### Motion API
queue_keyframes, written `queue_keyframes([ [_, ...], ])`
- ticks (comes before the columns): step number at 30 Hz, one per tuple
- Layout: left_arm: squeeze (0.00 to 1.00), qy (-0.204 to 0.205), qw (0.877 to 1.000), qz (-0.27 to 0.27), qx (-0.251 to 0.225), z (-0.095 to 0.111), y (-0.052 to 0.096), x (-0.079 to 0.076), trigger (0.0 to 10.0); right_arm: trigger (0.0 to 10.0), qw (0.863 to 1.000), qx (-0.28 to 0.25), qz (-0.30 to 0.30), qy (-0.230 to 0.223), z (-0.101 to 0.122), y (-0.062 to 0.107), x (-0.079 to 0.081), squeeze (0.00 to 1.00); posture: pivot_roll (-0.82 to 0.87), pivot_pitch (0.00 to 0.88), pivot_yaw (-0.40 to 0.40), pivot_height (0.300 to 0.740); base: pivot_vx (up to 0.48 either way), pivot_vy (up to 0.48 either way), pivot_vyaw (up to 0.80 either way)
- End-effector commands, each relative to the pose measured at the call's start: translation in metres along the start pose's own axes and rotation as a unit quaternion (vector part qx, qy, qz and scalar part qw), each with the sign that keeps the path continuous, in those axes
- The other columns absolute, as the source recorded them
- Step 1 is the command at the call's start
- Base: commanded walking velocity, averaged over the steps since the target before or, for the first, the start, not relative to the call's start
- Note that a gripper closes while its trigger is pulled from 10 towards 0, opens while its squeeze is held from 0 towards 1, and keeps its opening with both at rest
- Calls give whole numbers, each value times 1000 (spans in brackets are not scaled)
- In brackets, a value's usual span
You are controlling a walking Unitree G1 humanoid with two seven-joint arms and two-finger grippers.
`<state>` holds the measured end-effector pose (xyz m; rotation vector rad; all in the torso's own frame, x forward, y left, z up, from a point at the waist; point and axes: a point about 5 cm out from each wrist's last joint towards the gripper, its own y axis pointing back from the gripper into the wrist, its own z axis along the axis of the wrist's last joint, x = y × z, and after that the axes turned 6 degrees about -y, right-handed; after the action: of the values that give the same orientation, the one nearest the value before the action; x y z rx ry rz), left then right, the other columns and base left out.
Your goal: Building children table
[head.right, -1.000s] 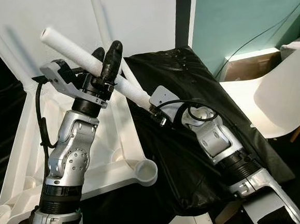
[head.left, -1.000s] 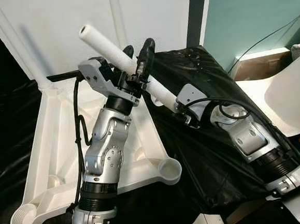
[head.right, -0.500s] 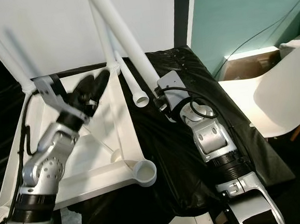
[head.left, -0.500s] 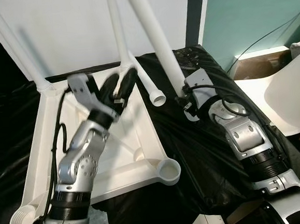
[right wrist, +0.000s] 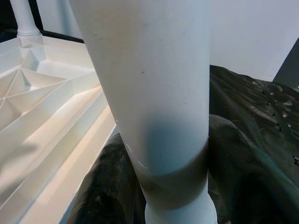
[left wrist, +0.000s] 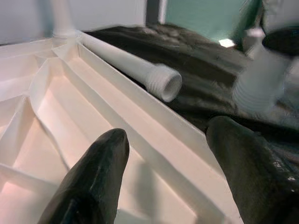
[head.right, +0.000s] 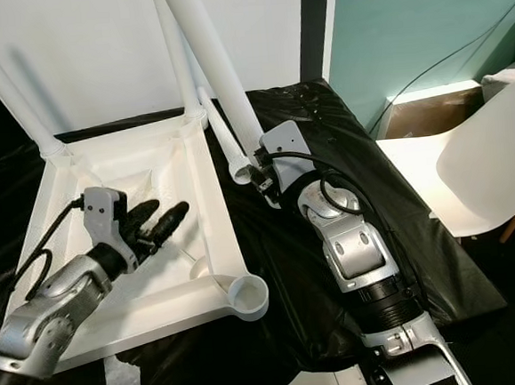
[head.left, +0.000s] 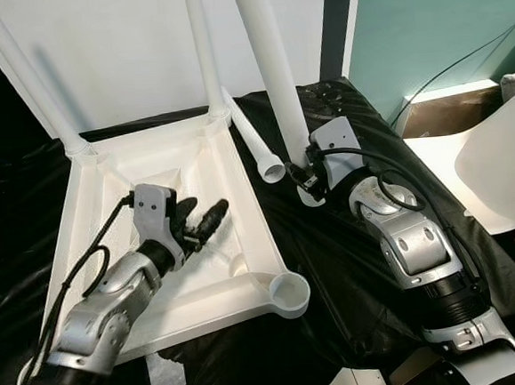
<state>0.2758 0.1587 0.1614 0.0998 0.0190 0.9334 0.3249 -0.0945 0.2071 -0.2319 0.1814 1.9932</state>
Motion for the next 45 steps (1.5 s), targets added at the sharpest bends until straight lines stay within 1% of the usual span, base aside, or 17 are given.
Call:
queue_keyframes([
  [1,0,-15,932,-363,-21,3,18,-35,10000,10000,1000,-14,0,1,4,1,2,0,-107,0,63,740,0,0,0],
  [6,0,-29,920,-390,26,-4,33,-36,10000,10000,1000,-15,0,0,5,2,3,0,-103,0,65,740,0,0,0],
  [10,0,-27,916,-399,34,-6,37,-37,10000,10000,1000,-16,1,0,5,2,4,0,-101,0,65,740,0,0,0],
  [13,0,-16,895,-442,55,-8,50,-47,10000,10000,1000,-17,3,0,6,1,5,0,-99,0,63,740,0,0,0],
  [14,0,-16,895,-442,55,-8,50,-47,10000,10000,1000,-17,3,0,6,1,5,0,-99,0,63,740,0,0,0],
  [15,0,-17,882,-465,70,-10,57,-53,10000,10000,1000,-17,3,0,6,1,6,0,-99,0,63,740,0,0,0],
  [19,0,-12,865,-495,84,-14,65,-61,10000,10000,1000,-15,3,1,5,0,5,0,-101,0,60,740,0,0,0],
  [22,0,-12,861,-500,87,-15,66,-63,10000,10000,1000,-15,3,1,5,0,5,0,-101,0,60,740,0,0,0],
  [26,0,-15,844,-524,116,-25,74,-68,10000,10000,1000,-15,4,2,6,-1,6,0,-102,0,56,740,0,0,0],
  [30,0,-14,837,-529,136,-34,77,-69,10000,10000,1000,-19,6,2,9,-3,8,0,-104,0,54,740,0,0,0],
  [34,0,-20,843,-519,140,-37,75,-67,10000,10000,1000,-23,9,1,11,-4,10,0,-103,0,55,740,0,0,0],
  [36,0,-35,863,-490,114,-36,65,-61,10000,10000,1000,-25,12,0,12,-5,12,0,-102,0,55,740,0,0,0],
  [38,0,-39,870,-481,102,-36,61,-57,10000,10000,1000,-26,12,0,12,-5,12,0,-102,0,55,740,0,0,0],
  [39,0,-44,883,-461,80,-31,55,-51,10000,10000,1000,-26,14,-1,12,-4,14,0,-100,0,55,740,0,0,0],
  [40,0,-44,883,-461,80,-31,55,-51,10000,10000,1000,-26,14,-1,12,-4,14,0,-100,0,55,740,0,0,0],
  [41,0,-49,896,-437,52,-23,50,-42,10000,10000,1000,-25,16,-2,11,-4,15,0,-99,0,55,740,0,0,0],
  [45,0,-57,907,-415,48,-22,50,-32,10000,10000,1000,-24,19,-4,10,-4,17,0,-95,0,53,740,0,0,0],
])
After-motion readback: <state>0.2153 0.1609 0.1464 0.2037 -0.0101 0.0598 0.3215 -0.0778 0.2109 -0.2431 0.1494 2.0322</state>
